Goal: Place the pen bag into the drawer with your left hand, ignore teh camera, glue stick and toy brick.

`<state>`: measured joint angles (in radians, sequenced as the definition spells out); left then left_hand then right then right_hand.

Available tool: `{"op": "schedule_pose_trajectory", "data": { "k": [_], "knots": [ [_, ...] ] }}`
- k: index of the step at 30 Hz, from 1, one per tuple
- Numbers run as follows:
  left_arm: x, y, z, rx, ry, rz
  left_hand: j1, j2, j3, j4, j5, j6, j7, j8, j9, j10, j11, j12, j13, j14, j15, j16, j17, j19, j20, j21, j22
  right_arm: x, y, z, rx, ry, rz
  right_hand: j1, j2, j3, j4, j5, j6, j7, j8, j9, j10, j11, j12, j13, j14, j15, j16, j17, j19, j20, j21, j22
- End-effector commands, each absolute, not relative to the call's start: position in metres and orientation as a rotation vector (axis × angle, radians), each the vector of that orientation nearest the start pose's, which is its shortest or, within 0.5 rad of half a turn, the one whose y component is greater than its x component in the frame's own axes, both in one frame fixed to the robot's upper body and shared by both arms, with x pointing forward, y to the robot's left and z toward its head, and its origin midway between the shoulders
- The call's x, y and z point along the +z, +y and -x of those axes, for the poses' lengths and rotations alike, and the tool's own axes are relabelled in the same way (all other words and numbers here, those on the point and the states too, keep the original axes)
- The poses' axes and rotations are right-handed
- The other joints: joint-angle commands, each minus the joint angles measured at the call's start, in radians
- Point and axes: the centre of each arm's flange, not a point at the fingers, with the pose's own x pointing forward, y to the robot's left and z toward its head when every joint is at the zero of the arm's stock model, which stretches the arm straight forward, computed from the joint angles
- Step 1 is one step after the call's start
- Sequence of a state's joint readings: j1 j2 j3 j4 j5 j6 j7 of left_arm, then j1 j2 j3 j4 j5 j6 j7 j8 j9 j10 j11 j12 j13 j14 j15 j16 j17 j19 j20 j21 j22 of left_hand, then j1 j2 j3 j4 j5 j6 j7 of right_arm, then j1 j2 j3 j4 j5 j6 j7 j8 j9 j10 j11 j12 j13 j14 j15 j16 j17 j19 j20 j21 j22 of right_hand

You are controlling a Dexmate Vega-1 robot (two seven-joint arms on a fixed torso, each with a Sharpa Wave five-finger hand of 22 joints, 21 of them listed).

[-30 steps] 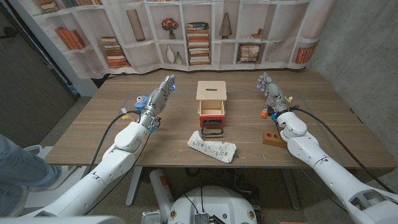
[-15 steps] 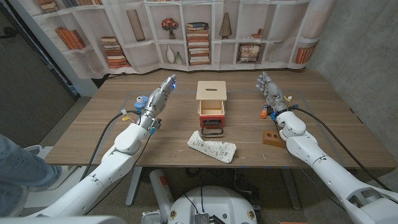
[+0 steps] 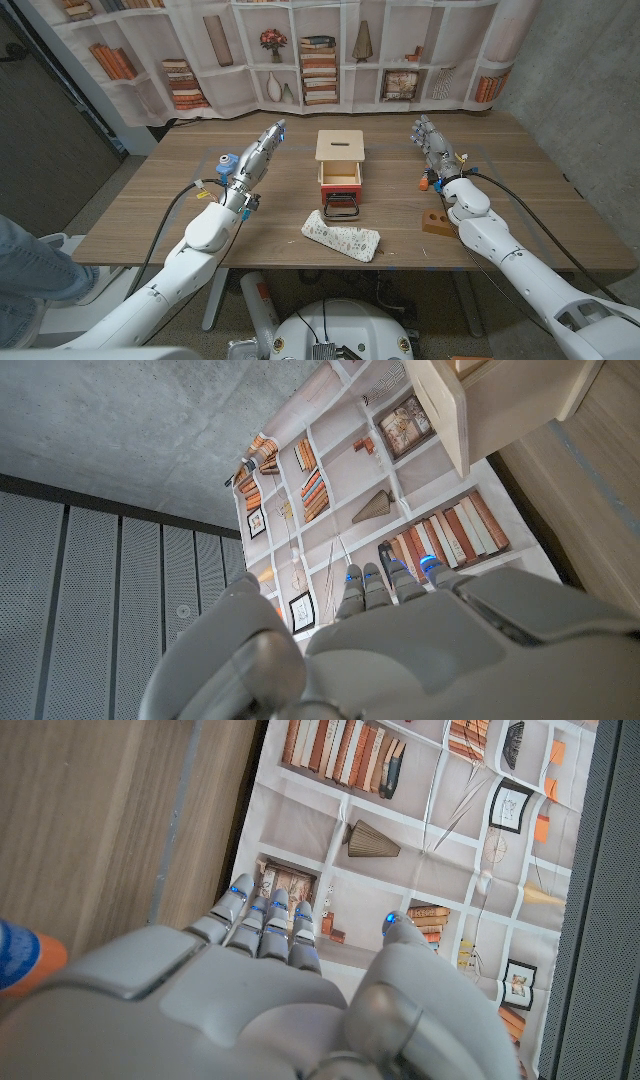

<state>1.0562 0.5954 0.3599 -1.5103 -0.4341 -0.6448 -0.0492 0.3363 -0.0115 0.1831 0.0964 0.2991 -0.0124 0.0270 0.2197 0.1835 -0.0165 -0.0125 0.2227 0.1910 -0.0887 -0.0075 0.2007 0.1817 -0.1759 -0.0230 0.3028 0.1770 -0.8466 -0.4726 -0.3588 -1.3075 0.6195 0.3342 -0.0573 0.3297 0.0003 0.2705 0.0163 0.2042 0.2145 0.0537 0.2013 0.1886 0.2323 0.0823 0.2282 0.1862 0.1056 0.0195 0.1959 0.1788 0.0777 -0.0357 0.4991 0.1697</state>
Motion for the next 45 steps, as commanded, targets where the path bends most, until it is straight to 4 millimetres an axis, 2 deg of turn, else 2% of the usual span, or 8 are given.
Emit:
{"op": "schedule_pose_trajectory", "data": {
  "k": [1,11,18,22,45],
  "knots": [
    [-0.049,0.251,-0.555,-0.345,-0.96,-0.203,0.012,0.001,0.002,-0.004,-0.005,0.008,0.0,0.006,0.005,0.009,-0.006,0.009,-0.001,0.007,0.001,0.005,0.0,-0.064,0.006,-0.002,0.003,-0.022,-0.287,-0.649,0.122,-0.645,-0.089,0.004,0.013,0.003,-0.006,-0.002,0.007,-0.005,-0.002,0.001,0.006,-0.001,0.001,0.003,0.008,0.0,-0.002,0.005,0.01,-0.021,-0.003,0.004],
    [-0.049,0.244,-0.552,-0.324,-1.008,-0.258,0.017,0.002,0.001,-0.007,-0.003,0.02,-0.007,0.007,0.005,0.02,-0.014,0.01,-0.001,0.017,-0.002,0.005,0.0,-0.054,0.01,-0.004,0.003,-0.022,-0.286,-0.651,0.127,-0.646,-0.097,0.003,0.013,0.002,-0.007,-0.002,0.007,-0.006,-0.003,0.001,0.007,0.002,0.001,0.003,0.008,0.001,-0.002,0.005,0.012,-0.02,-0.006,0.004],
    [-0.05,0.236,-0.543,-0.264,-1.075,-0.352,0.022,0.003,0.001,-0.01,-0.001,0.032,-0.012,0.008,0.005,0.031,-0.015,0.011,0.0,0.03,-0.01,0.007,0.0,-0.043,0.009,-0.004,0.003,-0.024,-0.285,-0.652,0.129,-0.646,-0.094,0.003,0.014,0.002,-0.008,-0.002,0.007,-0.005,-0.003,0.001,0.007,0.002,0.0,0.003,0.008,0.001,-0.002,0.005,0.013,-0.02,-0.009,0.004],
    [-0.05,0.232,-0.54,-0.274,-1.085,-0.38,0.026,0.003,0.0,-0.012,0.001,0.038,-0.012,0.009,0.005,0.039,-0.025,0.012,0.0,0.033,-0.011,0.006,0.0,-0.036,0.008,-0.005,0.003,-0.024,-0.286,-0.652,0.126,-0.644,-0.101,0.003,0.014,0.002,-0.009,-0.002,0.007,-0.005,-0.003,0.001,0.008,0.002,0.0,0.003,0.008,0.0,-0.003,0.005,0.013,-0.019,-0.011,0.004],
    [-0.049,0.221,-0.521,-0.29,-1.127,-0.461,0.035,0.003,-0.001,-0.017,0.006,0.05,-0.014,0.008,0.005,0.047,-0.025,0.011,0.0,0.045,-0.013,0.006,0.0,-0.024,0.015,-0.009,0.003,-0.019,-0.281,-0.653,0.136,-0.661,-0.098,0.002,0.015,0.001,-0.012,-0.002,0.007,-0.006,-0.004,0.001,0.009,0.001,-0.001,0.003,0.011,0.001,-0.003,0.005,0.017,-0.019,-0.02,0.005]
  ]
}}
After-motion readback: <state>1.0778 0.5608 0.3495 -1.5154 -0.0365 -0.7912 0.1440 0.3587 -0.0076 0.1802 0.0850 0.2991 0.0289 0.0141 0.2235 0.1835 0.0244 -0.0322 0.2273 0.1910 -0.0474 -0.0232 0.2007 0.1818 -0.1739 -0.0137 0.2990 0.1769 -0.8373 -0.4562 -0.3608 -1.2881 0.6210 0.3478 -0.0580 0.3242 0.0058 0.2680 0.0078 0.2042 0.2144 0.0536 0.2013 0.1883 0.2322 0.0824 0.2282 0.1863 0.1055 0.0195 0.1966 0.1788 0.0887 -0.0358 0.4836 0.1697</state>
